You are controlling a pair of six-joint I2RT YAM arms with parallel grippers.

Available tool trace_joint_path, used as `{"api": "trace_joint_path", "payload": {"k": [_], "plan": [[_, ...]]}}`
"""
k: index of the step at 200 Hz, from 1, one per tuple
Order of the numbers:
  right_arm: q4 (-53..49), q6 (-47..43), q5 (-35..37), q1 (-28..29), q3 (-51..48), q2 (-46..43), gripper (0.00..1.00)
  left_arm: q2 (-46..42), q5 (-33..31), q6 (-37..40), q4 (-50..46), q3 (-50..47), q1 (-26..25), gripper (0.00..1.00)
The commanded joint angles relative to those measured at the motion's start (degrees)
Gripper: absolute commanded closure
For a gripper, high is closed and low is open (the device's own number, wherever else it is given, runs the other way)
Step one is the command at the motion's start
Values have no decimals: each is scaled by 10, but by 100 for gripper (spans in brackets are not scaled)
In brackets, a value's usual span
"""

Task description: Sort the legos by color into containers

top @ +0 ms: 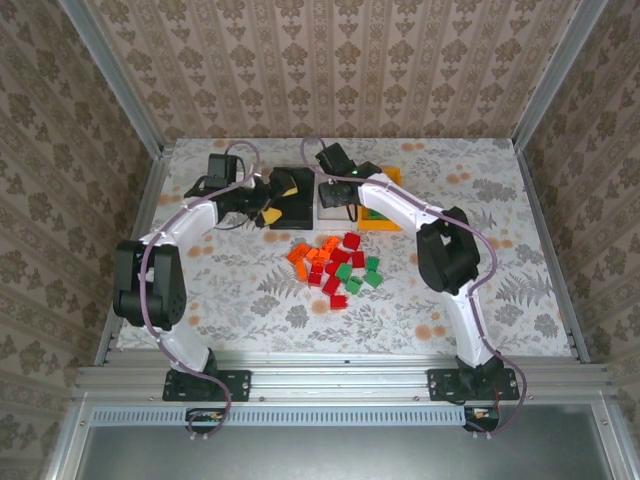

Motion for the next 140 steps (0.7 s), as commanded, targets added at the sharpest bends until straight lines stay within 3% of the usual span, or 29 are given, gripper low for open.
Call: {"api": "trace_joint_path", "payload": {"k": [1,57,68,108,140], "plan": [[31,19,6,-3,-89,-118,53,1,-14,38,-34,21,-14,3],[88,82,-35,9,-409,-315,57,-1,-75,126,-129,66,-82,15],[89,86,-39,17,-450,-340,57,-1,-113,149,-153,76,-100,16],[97,92,-34,20,-517,-406,55,-5,-236,192,-242,102,-152,31],[100,81,-29,17,-518,-423,55,-61,-301,162,-223,10,-171,35]]}}
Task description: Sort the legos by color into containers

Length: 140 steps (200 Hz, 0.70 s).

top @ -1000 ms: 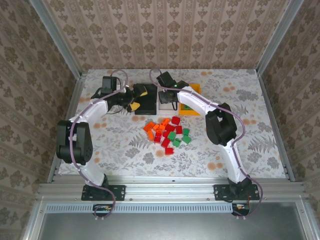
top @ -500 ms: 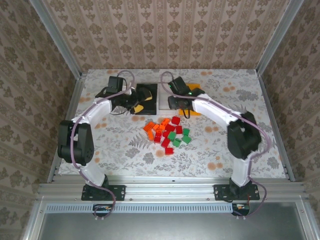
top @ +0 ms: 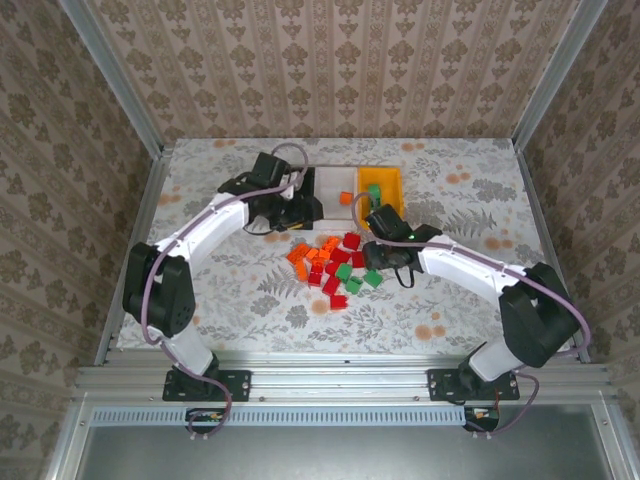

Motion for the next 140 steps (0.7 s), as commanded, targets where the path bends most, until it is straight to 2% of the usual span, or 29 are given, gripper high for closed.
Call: {"api": "trace_joint_path", "payload": {"k": [1,34,54,74,101,128,140], "plan": [[19,3,3,-2,2,-27,55,-50,-83,-2,-28,-62,-11,35],[30,0,-28,-3,14,-13,57,-69,-122,-28,-23,-113,-39,37],[40,4,-36,16,17,-11,59,-76,-119,-50,2,-149,-40,38],[39,10,-43,71,36,10,59,-93,-115,-55,17,-173,-30,38],[0,36,-12,144,77,63,58,-120,-108,-49,13,-195,-6,37],[-33,87,3,195,84,84,51,-174,-85,-41,10,-225,27,26],[-61,98,22,213,87,88,49,-205,-67,-39,13,-240,63,20]]}}
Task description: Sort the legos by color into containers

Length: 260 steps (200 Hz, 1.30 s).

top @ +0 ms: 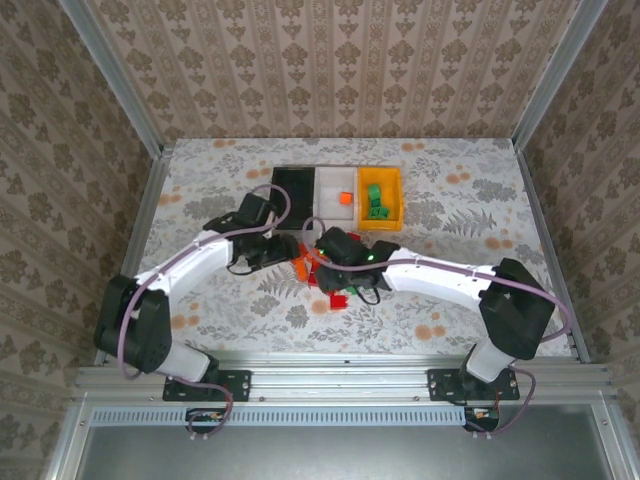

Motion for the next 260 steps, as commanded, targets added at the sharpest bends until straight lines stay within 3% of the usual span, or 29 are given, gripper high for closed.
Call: {"api": "trace_joint_path", "payload": {"k": [1,29,67,129,183,224,260], "plan": [[-72,48,39,26,16,10,49,-59,30,4,3,-23,44,19],[-98,91,52,42,2,19,40,-119,78,6,13,-41,88,0],[-84,143,32,42,-11,46,34,-153,94,4,18,-46,100,0],[-110,212,38,42,22,103,35,-163,114,-3,37,-71,106,0],[-101,206,50,43,32,131,48,-164,120,-1,42,-74,113,0],[-88,212,54,47,14,106,59,-156,129,4,43,-66,117,0],[-105,209,92,69,7,60,62,-147,132,6,46,-60,121,0]]}}
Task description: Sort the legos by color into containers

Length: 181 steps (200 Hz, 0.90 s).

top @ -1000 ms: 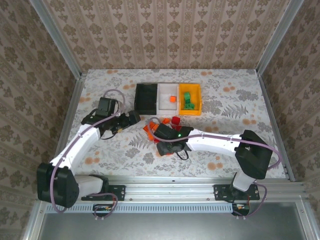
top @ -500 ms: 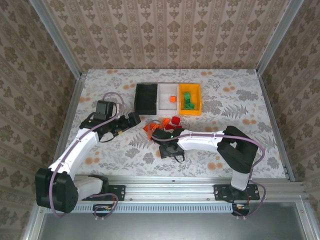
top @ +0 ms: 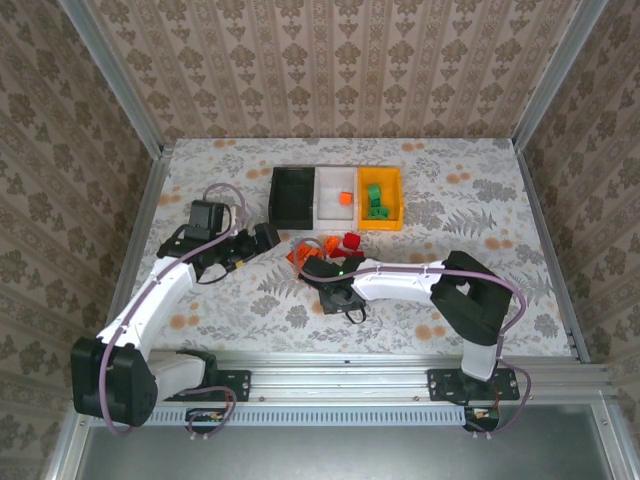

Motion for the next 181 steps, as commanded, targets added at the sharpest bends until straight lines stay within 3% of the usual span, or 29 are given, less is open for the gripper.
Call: {"api": "trace_joint_path", "payload": {"k": [1,43,74,119,152,181], "plan": [[-18,7,41,17,-9,-50,62,6,15,6,10,9,7,0],[-44,-14,77,38,9,-99,63,3,16,0,19,1,16,0],[-29,-124,86,2,107,-77,63,-18,9,-29,56,-45,25,0],[-16,-275,26,-94,355,103,64,-43,114,-140,202,-179,110,0],[-100,-326,16,-137,587,268,63,-82,132,-119,148,-189,129,0],[-124,-348,23,-154,679,343,62,-112,137,-115,130,-189,131,0]]}}
